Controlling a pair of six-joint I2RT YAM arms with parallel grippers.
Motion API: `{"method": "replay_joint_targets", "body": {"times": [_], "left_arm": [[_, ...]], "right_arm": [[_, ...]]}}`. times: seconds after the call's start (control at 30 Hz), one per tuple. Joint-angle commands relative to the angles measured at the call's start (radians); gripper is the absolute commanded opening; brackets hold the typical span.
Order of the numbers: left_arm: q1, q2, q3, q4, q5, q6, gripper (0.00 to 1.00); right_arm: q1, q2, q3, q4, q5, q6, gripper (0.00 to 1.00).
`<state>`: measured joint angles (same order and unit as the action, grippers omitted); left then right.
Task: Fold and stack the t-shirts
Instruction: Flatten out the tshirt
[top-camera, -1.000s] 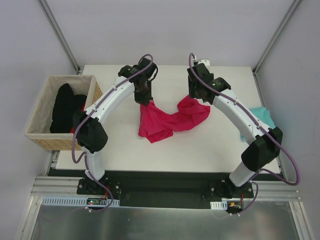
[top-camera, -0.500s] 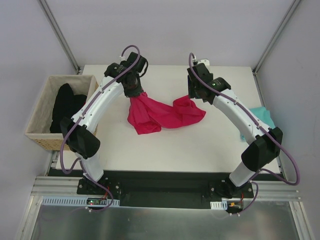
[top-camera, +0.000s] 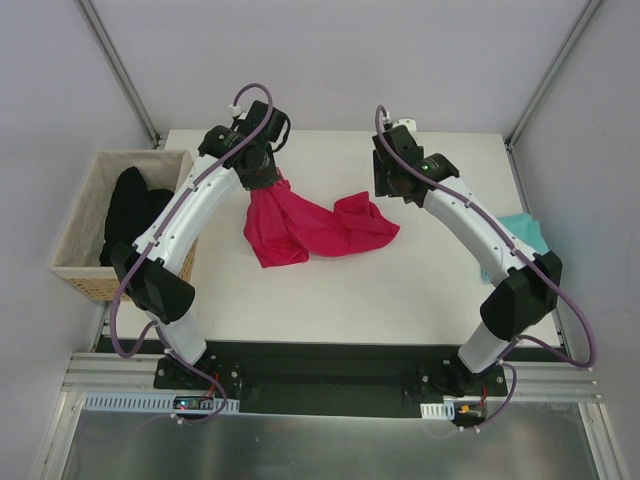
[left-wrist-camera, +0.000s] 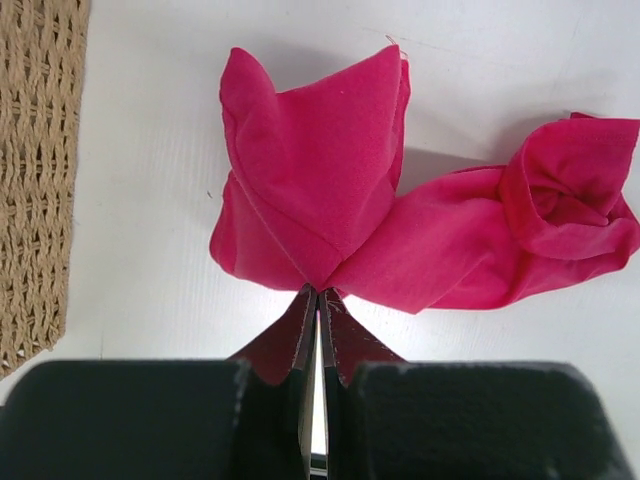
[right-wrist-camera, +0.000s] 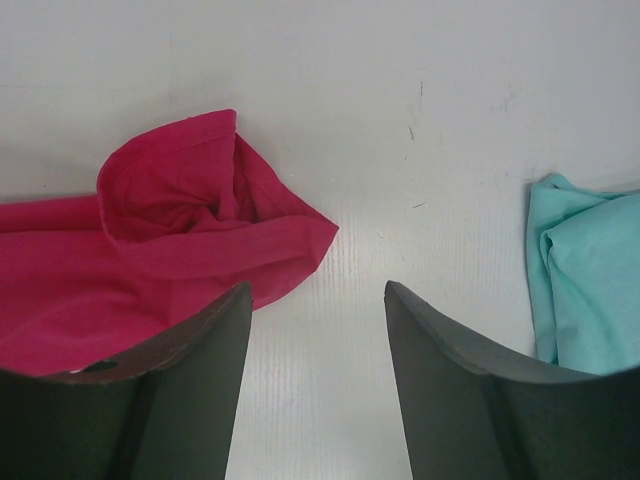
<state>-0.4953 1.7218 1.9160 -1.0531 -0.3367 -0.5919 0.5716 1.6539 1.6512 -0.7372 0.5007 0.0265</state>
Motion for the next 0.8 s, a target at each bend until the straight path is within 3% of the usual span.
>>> {"method": "replay_joint_targets", "body": {"times": [0.0,0.53,0.77], "left_arm": [[0.014,-0.022,0.075,0.013,-0.044,0.036,0.00],[0.021,-0.013,0.029,0.013,0.002,0.035,0.00],[0.031,-0.001,0.032,0.015,0.013,0.041,0.00]], "right_arm": [[-0.004,0.029,0.035,0.036,-0.043,0.004,0.60],[-0.007,0.288,0.159,0.058,-0.289,-0.036,0.58],[0.027,0.353,0.234,0.045,-0.309,-0.031,0.59]]}}
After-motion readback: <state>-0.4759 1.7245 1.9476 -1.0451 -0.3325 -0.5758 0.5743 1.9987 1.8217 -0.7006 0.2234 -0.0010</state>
